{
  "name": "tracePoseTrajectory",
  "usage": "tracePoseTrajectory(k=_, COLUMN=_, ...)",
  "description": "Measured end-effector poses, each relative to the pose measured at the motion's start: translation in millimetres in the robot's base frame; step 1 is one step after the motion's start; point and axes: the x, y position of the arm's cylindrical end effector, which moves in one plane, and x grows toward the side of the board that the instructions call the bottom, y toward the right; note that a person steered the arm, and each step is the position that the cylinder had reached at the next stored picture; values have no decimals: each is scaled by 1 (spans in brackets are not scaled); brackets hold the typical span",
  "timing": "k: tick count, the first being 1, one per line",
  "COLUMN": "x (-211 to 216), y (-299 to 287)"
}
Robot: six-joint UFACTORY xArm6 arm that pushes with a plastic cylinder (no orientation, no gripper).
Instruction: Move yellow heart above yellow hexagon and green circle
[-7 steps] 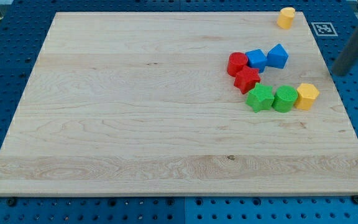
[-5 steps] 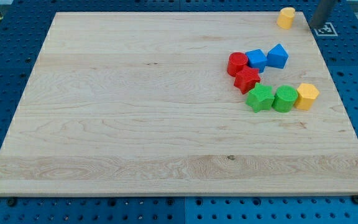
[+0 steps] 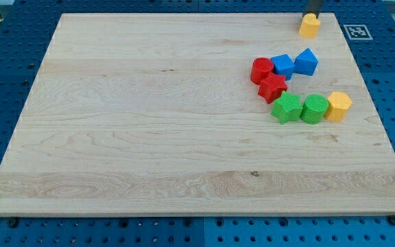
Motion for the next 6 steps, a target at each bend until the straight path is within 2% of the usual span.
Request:
tracePoseTrajectory(k=2, x=2, y=-21)
tracePoseTrajectory(k=4, x=35, y=-11)
tracePoseTrajectory(k=5, x=5, y=-5)
tracePoseTrajectory(k=6, x=17, y=-5)
